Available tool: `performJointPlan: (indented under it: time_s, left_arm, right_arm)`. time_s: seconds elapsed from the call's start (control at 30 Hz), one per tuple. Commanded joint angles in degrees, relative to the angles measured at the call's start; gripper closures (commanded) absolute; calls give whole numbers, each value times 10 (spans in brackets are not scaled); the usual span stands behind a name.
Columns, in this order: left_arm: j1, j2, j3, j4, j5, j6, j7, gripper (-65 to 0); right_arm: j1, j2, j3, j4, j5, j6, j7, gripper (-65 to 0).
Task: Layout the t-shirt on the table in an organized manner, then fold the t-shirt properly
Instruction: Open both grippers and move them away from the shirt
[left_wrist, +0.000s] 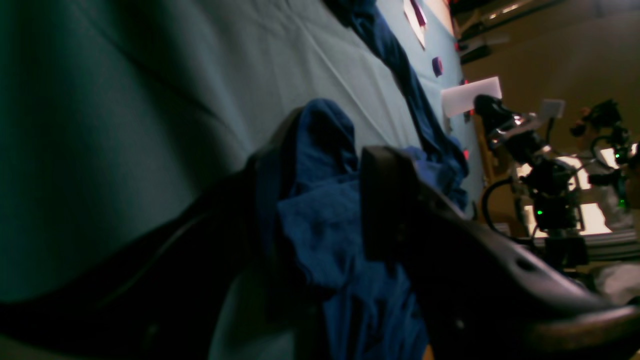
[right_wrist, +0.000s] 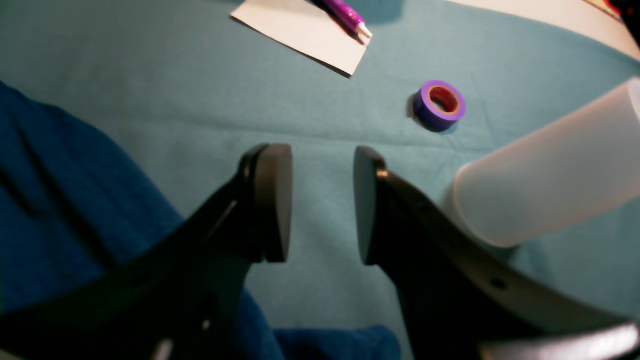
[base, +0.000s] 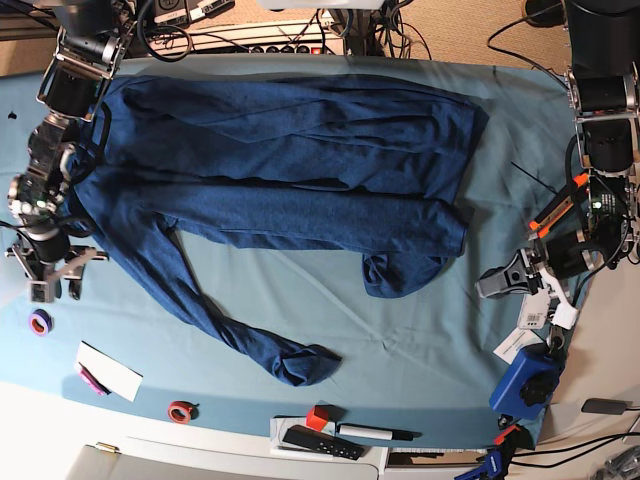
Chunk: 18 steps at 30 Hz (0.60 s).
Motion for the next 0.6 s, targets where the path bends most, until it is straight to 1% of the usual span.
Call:
performJointPlan:
  time_s: [0.0, 0.07, 0.3, 0.4, 0.57]
  left_arm:
    - [-16, -16, -3, 9, -16, -3, -10, -272]
    - [-21, -20, -10, 9, -16, -3, -7, -272]
    - [-28, -27, -91, 9, -16, -3, 10, -268]
    - [-28, -26, -91, 9, -16, -3, 24, -268]
    - [-25, -25, -91, 9, -16, -3, 24, -268]
  right_arm:
    - [13, 14, -5, 11, -5, -12, 25, -211]
    - [13, 14, -14, 11, -5, -24, 25, -211]
    - [13, 14, -16, 10, 1, -23, 15, -211]
    - [13, 14, -16, 10, 1, -23, 16, -211]
    - [13, 14, -16, 10, 1, -23, 17, -211]
